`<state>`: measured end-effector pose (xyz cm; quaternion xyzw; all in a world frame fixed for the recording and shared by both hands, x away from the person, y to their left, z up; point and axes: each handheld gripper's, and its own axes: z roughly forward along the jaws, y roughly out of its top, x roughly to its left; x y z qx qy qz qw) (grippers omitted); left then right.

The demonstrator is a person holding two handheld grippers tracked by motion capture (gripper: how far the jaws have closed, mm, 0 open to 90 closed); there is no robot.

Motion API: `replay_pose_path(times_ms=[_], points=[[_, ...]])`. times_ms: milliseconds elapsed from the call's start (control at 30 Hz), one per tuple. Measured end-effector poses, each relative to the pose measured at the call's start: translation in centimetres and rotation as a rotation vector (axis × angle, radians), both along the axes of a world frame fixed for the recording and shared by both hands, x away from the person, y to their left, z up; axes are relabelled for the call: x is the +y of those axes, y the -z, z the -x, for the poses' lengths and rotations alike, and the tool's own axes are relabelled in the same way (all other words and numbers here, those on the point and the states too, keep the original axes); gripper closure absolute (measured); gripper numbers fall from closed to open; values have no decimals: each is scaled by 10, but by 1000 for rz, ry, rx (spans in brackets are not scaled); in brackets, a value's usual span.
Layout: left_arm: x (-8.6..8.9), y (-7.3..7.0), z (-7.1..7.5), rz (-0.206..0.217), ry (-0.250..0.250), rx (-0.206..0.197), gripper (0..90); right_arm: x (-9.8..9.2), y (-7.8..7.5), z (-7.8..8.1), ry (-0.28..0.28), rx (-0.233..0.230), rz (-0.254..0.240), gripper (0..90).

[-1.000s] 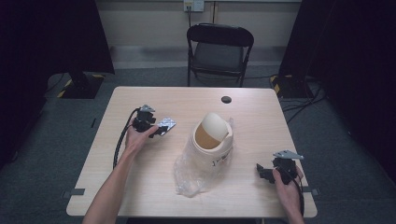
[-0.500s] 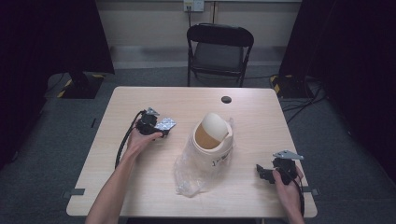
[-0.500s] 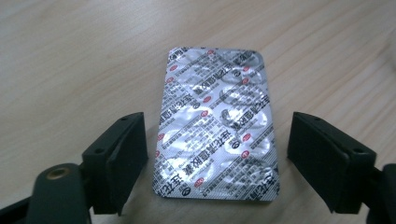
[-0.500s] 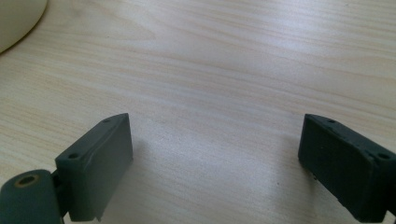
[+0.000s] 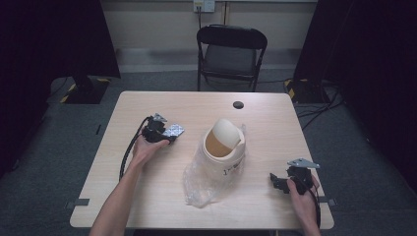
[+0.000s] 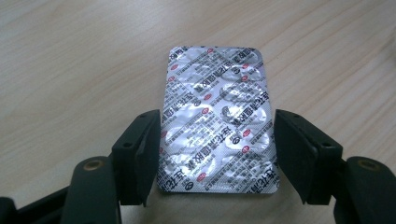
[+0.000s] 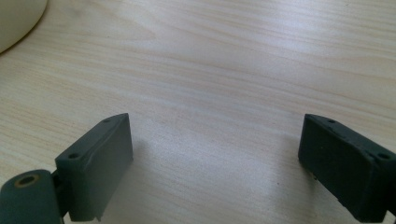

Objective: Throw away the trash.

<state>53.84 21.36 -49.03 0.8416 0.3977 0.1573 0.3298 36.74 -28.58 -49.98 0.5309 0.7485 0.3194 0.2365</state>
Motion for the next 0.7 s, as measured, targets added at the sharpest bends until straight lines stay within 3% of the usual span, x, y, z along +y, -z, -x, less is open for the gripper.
replay_pose_path(times_ms=[467, 700], points=[[7, -4, 4, 62, 0, 36, 342, 0, 0, 0, 0, 0, 0, 93], [3, -17, 10, 84, 20, 8, 342, 0, 0, 0, -1, 0, 0, 93]])
